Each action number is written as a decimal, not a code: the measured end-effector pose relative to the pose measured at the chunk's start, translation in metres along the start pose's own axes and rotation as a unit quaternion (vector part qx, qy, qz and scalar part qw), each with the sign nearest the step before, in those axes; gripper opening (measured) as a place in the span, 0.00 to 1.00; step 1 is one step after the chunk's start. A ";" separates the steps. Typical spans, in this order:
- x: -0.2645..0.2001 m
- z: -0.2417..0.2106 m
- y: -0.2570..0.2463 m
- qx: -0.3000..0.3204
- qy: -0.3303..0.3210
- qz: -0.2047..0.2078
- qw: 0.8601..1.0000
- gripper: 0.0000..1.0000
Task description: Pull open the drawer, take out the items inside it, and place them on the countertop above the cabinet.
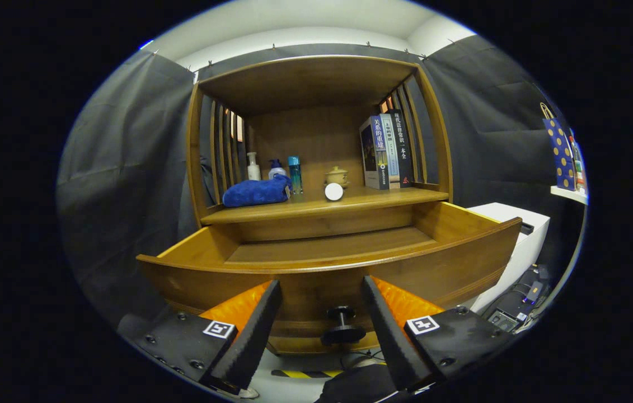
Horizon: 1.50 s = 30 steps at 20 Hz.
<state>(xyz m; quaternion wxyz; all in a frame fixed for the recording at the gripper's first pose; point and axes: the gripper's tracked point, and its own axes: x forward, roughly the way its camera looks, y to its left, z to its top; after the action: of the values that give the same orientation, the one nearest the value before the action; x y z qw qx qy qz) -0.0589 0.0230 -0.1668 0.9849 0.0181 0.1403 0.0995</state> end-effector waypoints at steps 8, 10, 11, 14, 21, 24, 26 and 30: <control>0.038 0.012 0.019 -0.008 0.007 -0.011 1.000 0.98; 0.055 0.014 0.021 -0.016 0.011 -0.013 1.000 0.98; 0.064 0.017 0.023 -0.018 0.008 -0.012 1.000 0.98; 0.091 0.022 0.023 -0.018 0.008 -0.011 1.000 0.98; 0.158 0.033 0.025 -0.036 0.012 -0.010 0.999 0.98; 0.174 0.039 0.025 -0.043 0.008 -0.007 0.999 0.98; 0.175 0.037 0.021 -0.045 0.006 -0.006 0.999 0.98; 0.168 0.050 0.017 -0.019 0.014 -0.012 1.000 0.98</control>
<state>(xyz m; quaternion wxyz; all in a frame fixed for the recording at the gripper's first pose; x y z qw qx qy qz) 0.1095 0.0732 -0.1635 0.9841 -0.0033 0.1527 0.0903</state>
